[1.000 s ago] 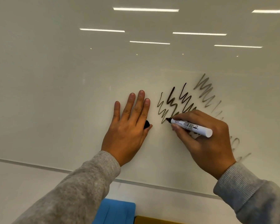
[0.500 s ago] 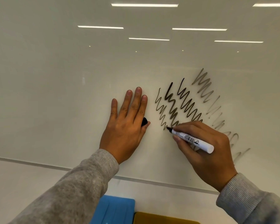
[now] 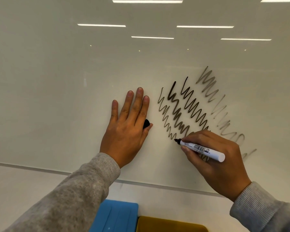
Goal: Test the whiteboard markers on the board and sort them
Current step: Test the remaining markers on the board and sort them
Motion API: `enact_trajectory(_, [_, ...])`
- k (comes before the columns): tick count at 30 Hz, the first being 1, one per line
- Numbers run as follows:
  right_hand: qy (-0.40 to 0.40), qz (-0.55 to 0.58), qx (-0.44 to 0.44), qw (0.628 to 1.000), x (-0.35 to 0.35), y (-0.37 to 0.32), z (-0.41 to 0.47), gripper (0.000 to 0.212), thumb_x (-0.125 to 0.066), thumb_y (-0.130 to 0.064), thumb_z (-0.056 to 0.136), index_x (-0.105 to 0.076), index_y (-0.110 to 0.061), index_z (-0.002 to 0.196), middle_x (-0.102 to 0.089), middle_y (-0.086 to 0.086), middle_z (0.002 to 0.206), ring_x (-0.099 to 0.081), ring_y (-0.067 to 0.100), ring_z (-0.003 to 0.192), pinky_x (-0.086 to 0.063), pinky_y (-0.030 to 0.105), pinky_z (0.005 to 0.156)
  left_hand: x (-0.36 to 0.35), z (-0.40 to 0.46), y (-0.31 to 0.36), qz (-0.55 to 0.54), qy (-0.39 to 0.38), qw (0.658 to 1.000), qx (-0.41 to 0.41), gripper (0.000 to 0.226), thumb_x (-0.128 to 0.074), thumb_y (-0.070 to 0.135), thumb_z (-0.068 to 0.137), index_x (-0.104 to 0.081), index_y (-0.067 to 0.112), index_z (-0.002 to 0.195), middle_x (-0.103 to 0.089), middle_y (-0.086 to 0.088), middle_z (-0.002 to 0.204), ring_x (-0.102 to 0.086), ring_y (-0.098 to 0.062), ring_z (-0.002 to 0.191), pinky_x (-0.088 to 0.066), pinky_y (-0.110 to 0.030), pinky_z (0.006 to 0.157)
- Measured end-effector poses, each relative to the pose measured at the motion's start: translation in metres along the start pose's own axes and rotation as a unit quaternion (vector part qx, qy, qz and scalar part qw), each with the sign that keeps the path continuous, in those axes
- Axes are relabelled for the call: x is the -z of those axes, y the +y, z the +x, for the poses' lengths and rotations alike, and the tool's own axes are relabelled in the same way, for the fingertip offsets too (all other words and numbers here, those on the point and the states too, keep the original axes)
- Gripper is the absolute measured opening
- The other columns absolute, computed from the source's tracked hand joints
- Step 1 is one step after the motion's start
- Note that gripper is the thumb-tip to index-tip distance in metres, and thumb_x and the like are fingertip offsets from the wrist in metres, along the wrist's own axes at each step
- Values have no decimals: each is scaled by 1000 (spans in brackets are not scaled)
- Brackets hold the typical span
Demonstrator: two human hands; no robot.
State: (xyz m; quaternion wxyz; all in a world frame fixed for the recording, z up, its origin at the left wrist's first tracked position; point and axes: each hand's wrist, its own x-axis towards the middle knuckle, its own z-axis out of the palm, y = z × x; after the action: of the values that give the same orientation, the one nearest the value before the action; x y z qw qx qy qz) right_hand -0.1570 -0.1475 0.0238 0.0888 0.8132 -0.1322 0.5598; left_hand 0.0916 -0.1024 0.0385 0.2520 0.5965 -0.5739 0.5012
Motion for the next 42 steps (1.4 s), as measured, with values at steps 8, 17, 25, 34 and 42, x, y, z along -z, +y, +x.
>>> enact_trajectory(8, [-5,2,2,1000,0,2,-11,16,-71,-21,88,-76,-12,101,-72,-4,94,-67,7,84,-55,15,78,0,-2,0,-2,2,1000,-2,66,-26,43,108,-6,7,159,1,-15,167,1,-32,154,-20,-60,119])
enact_trajectory(17, [-21,11,-9,1000,5,6,-19,14,-71,-21,89,-76,-14,100,-71,-7,93,-66,5,83,-56,19,74,0,-2,0,-8,6,1000,-4,66,-28,42,107,-6,6,159,0,-15,167,-1,-33,154,-19,-60,119])
enact_trajectory(25, [-81,37,-11,996,7,8,-32,14,-71,-20,92,-75,-18,105,-69,-11,99,-65,2,88,-56,21,75,2,-3,0,-8,0,1000,0,67,-29,41,107,-6,6,159,1,-15,167,0,-32,154,-19,-60,120])
enact_trajectory(34, [-44,16,-43,998,16,13,-41,16,-70,-24,90,-75,-18,103,-70,-11,97,-65,1,87,-55,16,77,3,-4,1,-9,-11,1000,4,67,-29,40,106,-6,7,159,2,-15,167,1,-32,154,-20,-61,119])
enact_trajectory(42, [-24,10,-66,997,24,11,-43,10,-73,-18,89,-75,-16,99,-69,-8,91,-65,5,81,-54,20,73,12,-5,3,-8,-44,999,14,66,-27,41,106,-5,8,159,3,-13,167,2,-30,154,-21,-60,119])
